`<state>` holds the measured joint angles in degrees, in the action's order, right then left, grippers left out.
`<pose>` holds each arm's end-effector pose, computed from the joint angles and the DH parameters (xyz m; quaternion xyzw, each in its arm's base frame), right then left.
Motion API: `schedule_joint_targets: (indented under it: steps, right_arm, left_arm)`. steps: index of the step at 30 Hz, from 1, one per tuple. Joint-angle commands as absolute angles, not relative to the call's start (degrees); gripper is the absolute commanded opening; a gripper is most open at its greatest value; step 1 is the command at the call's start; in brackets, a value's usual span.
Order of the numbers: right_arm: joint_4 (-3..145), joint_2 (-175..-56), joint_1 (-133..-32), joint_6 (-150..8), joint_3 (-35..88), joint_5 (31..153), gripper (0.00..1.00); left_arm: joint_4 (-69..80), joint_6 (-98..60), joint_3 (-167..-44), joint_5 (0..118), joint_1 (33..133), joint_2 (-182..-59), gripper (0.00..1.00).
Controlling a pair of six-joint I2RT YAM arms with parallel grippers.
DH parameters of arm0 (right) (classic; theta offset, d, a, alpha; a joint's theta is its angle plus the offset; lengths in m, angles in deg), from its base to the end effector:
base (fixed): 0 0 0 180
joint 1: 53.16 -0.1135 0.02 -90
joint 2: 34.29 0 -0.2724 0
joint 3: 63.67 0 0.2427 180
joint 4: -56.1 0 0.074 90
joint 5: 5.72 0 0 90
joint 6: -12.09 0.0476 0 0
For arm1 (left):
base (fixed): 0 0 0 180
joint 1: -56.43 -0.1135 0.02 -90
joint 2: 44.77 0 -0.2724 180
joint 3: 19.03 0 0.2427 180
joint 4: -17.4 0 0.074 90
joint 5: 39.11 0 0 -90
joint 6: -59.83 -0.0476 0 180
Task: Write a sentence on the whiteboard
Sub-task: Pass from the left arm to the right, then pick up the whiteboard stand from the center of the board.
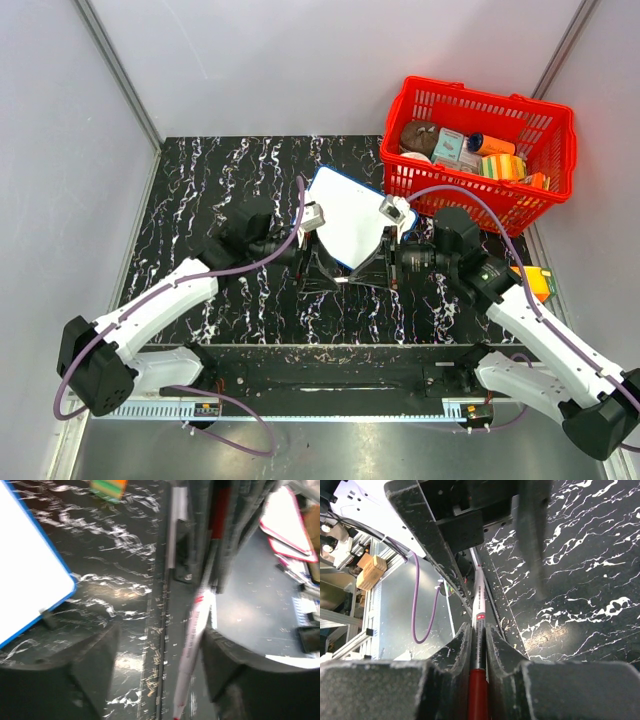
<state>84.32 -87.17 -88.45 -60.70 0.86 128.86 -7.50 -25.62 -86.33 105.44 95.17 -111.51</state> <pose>0.1413 0.1409 0.3489 -0.3405 0.6969 0.5174 0.3616 0.1689 -0.1852 0.3243 0.4570 0.6408 -0.5357 0.3059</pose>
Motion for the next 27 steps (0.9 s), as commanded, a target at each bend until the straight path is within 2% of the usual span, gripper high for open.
schedule_joint_targets:
  steps: [1, 2, 5, 9, 16, 22, 27]
  right_arm:
    - [80.60, -86.93, -89.63, -59.45, 0.48, 130.97, 0.00]
    - [81.04, -86.50, -89.55, -59.80, 0.39, 129.91, 0.00]
    - [83.24, -85.53, -89.63, -60.95, 0.65, 124.38, 0.00]
    - [87.10, -83.95, -89.63, -61.39, 0.74, 115.15, 0.00]
    - [91.94, -82.98, -89.63, -60.43, 0.39, 98.03, 0.00]
    - [95.72, -80.00, -89.63, -59.63, -0.49, 87.55, 0.00]
    - [96.78, -78.15, -89.63, -59.28, -0.67, 84.90, 0.00]
  left_arm:
    - [-2.98, -23.41, -88.80, 93.53, 94.92, -111.04, 0.81]
    - [-2.45, -22.62, -88.54, 91.69, 94.75, -110.61, 0.92]
    - [0.80, -18.93, -86.96, 85.71, 93.17, -108.76, 0.99]
    - [1.16, -16.47, -86.78, 76.68, 90.10, -108.75, 0.99]
    - [2.47, -11.46, -86.42, 71.47, 81.57, -114.64, 0.99]
    - [1.16, -15.58, -86.51, 63.91, 81.21, -122.89, 0.91]
    - [2.12, -15.93, -86.07, 60.03, 82.09, -130.46, 0.84]
